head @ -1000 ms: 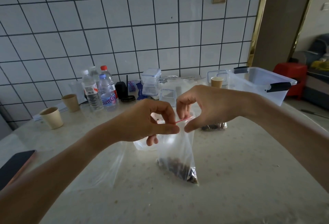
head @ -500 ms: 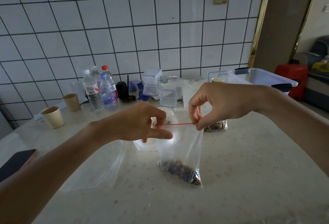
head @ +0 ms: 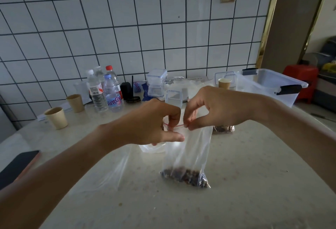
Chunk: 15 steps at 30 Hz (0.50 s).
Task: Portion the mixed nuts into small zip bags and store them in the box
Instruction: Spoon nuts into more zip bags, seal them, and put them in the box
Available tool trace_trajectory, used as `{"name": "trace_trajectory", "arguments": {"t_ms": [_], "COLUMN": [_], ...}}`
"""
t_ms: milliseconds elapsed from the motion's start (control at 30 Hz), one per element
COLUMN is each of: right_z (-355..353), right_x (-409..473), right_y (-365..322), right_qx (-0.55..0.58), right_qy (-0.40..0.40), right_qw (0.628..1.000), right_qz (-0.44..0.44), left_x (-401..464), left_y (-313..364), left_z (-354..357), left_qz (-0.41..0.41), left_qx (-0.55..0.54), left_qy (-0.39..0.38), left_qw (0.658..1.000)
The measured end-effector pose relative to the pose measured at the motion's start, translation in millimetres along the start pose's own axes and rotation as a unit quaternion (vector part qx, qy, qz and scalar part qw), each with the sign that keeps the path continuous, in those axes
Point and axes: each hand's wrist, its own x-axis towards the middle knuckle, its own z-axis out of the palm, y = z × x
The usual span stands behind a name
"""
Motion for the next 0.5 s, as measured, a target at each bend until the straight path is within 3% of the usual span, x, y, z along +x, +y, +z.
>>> {"name": "trace_trajectory", "arguments": {"t_ms": [133,367,500], "right_z": [-9,-7,1], "right_x": [-6,-8,-5], "right_y": [2,12,20], "right_qx": [-0.006,-0.013,-0.053], "right_qy": [-0.018,-0.002,-0.014], "right_qw": [1.000,0.999,0.997], "right_qz": [0.005,0.030,0.049], "left_x": [-4,-5,-9], "left_y": [-7,-8,-5], "left_z": [-5,-9,-10], "left_qz": [-0.043,-0.054,-0.056], "left_qx": [0.008,-0.121,-0.131], "left_qy": [-0.045,-0.009,0.002], "left_qw": [0.998,0.991,0.990]}}
